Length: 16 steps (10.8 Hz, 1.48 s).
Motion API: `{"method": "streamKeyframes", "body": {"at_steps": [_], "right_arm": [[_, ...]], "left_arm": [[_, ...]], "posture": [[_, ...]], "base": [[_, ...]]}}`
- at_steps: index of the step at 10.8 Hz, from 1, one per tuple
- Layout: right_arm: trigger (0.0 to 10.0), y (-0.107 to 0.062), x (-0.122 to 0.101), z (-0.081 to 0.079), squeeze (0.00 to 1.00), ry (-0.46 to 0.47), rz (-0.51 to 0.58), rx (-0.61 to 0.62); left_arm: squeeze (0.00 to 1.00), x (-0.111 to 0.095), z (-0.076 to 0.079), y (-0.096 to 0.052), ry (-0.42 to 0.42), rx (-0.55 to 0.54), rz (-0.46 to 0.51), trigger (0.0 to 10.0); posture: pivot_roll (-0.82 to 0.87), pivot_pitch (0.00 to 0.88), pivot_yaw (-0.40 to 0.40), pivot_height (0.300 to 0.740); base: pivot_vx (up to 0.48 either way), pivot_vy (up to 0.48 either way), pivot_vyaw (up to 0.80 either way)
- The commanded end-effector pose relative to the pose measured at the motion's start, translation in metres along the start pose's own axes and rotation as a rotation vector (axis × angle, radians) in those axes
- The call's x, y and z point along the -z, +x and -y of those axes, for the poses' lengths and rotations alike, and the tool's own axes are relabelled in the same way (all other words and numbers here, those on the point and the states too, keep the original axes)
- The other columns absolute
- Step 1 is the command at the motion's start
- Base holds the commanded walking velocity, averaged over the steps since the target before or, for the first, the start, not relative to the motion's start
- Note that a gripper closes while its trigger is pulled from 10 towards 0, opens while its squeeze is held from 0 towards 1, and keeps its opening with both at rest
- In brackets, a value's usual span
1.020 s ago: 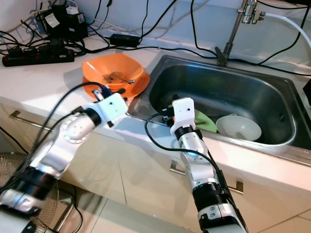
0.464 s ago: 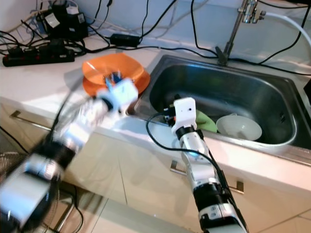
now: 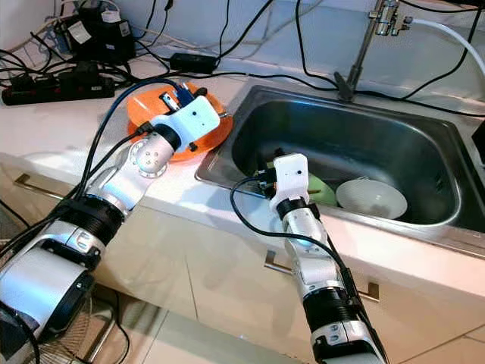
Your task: Kitchen organization
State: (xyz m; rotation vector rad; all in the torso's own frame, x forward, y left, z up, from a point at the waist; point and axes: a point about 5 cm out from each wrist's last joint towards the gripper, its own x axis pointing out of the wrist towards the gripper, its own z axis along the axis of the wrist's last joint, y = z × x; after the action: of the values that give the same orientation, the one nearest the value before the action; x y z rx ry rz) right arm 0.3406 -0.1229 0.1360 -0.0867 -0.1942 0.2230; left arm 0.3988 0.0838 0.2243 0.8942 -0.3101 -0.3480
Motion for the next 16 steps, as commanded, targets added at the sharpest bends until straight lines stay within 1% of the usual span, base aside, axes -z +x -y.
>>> {"method": "streamKeyframes", "body": {"at_steps": [1, 2, 3, 4, 5, 7, 9, 10, 11, 12, 13, 15, 16], "right_arm": [[10.0, -0.001, 0.000, 0.001, 0.00, -0.008, 0.002, 0.007], [10.0, -0.001, 0.000, 0.000, 0.00, -0.006, 0.002, 0.005], [10.0, -0.001, 0.000, 0.000, 0.00, -0.006, 0.001, 0.002], [10.0, -0.002, 0.000, -0.001, 0.00, -0.005, -0.001, 0.001], [10.0, -0.001, 0.000, -0.001, 0.00, -0.005, -0.002, -0.003], [10.0, 0.000, 0.000, -0.002, 0.00, -0.004, 0.000, -0.005], [10.0, -0.001, 0.000, -0.003, 0.00, -0.004, 0.003, -0.002], [10.0, -0.001, 0.000, -0.002, 0.00, -0.003, 0.003, 0.005], [10.0, 0.003, -0.004, -0.001, 0.00, 0.001, 0.008, 0.025], [10.0, 0.009, -0.008, -0.001, 0.00, 0.006, 0.018, 0.032], [10.0, 0.014, -0.011, -0.002, 0.00, 0.010, 0.026, 0.032], [10.0, 0.021, -0.015, -0.003, 0.00, 0.013, 0.025, 0.031], [10.0, 0.025, -0.016, -0.004, 0.00, 0.012, 0.019, 0.026]], "left_arm": [[0.00, -0.002, 0.011, -0.004, -0.005, 0.051, 0.029, 10.0], [0.00, -0.001, 0.025, -0.011, -0.021, 0.119, 0.055, 10.0], [0.00, 0.001, 0.037, -0.019, -0.047, 0.209, 0.069, 10.0], [0.00, 0.004, 0.041, -0.022, -0.050, 0.244, 0.064, 10.0], [0.00, 0.014, 0.041, -0.024, -0.041, 0.250, 0.022, 10.0], [0.00, 0.014, 0.040, -0.019, -0.053, 0.237, 0.002, 10.0], [0.00, 0.011, 0.047, -0.010, -0.099, 0.236, -0.025, 10.0], [0.00, 0.009, 0.046, -0.006, -0.119, 0.224, -0.032, 10.0], [0.00, 0.004, 0.040, -0.004, -0.181, 0.176, -0.007, 10.0], [0.00, 0.004, 0.041, -0.010, -0.227, 0.150, 0.039, 10.0], [0.00, 0.014, 0.043, -0.021, -0.293, 0.092, 0.055, 10.0], [0.00, 0.036, 0.049, -0.045, -0.427, 0.000, 0.026, 10.0], [0.00, 0.038, 0.053, -0.055, -0.476, -0.022, 0.030, 10.0]], "posture": [[0.16, 0.026, 0.007, 0.740], [0.16, 0.026, 0.003, 0.740], [0.16, 0.029, 0.001, 0.740], [0.17, 0.028, -0.002, 0.740], [0.17, 0.029, -0.002, 0.740], [0.16, 0.025, 0.001, 0.740], [0.15, 0.023, 0.011, 0.740], [0.14, 0.021, 0.015, 0.740], [0.14, 0.022, 0.019, 0.740], [0.15, 0.022, 0.017, 0.740], [0.16, 0.023, 0.012, 0.740], [0.17, 0.024, -0.001, 0.740], [0.18, 0.024, -0.010, 0.740]], "base": [[0.000, 0.000, 0.00], [0.000, 0.000, 0.00], [0.000, 0.000, 0.00], [0.000, 0.000, 0.00], [0.000, 0.000, 0.00], [0.000, 0.000, 0.00], [0.000, 0.000, 0.00], [0.000, 0.000, 0.00], [0.000, 0.000, 0.00], [0.000, 0.000, 0.00], [0.000, 0.000, 0.00], [0.000, 0.000, 0.00], [0.000, 0.000, 0.00]]}}
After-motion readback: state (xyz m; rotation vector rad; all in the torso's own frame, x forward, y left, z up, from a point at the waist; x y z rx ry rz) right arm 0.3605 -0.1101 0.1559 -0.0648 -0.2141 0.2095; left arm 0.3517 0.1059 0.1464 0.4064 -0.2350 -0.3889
